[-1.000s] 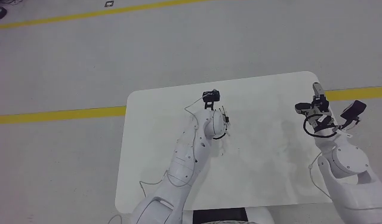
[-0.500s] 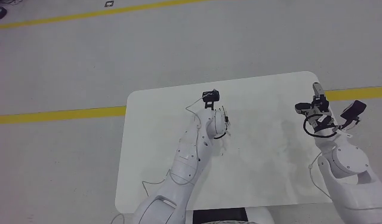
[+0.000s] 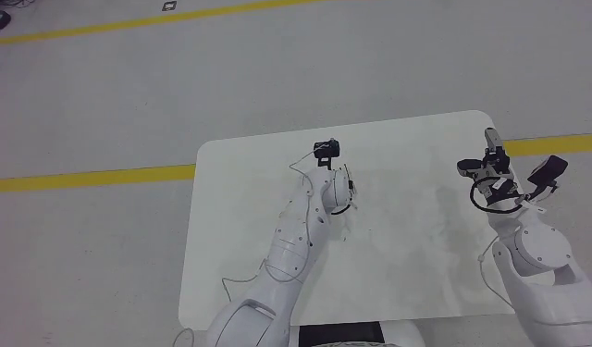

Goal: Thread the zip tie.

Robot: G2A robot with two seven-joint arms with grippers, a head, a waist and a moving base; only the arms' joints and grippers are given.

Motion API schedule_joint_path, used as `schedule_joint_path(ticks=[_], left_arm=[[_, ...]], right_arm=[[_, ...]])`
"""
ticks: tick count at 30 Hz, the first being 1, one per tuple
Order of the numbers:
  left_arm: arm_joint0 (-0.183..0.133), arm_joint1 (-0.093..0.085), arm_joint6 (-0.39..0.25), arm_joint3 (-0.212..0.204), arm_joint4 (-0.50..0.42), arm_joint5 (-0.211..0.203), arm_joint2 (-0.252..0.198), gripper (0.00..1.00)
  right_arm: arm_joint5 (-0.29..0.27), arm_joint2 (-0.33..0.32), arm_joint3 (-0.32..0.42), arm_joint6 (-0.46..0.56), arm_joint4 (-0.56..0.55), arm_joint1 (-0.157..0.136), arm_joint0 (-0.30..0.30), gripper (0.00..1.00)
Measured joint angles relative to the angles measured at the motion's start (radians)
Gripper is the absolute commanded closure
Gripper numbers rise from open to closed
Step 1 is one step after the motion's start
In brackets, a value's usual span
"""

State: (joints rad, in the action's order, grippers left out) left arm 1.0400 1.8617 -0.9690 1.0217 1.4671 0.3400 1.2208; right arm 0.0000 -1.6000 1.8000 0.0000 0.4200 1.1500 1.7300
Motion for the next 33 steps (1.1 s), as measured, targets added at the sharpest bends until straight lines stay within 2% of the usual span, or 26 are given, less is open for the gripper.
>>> schedule_joint_path(ticks=[14,19,24,26,33], left_arm=[[-0.03,0.012,0.024,-0.068,0.003,0.0,0.02,0.81],[-0.039,0.017,0.03,-0.087,0.002,0.0,0.027,0.87],[-0.045,0.02,0.032,-0.097,0.005,0.0,0.033,0.91],[-0.046,0.021,0.033,-0.099,0.006,0.0,0.035,1.0],[-0.044,0.023,0.03,-0.094,0.012,0.0,0.038,1.0]], right_arm=[[0.0,0.0,0.0,0.0,0.0,0.0,0.0,0.0],[0.0,0.0,0.0,0.0,0.0,0.0,0.0,0.0],[0.0,0.0,0.0,0.0,0.0,0.0,0.0,0.0],[0.0,0.0,0.0,0.0,0.0,0.0,0.0,0.0],[0.0,0.0,0.0,0.0,0.0,0.0,0.0,0.0]])
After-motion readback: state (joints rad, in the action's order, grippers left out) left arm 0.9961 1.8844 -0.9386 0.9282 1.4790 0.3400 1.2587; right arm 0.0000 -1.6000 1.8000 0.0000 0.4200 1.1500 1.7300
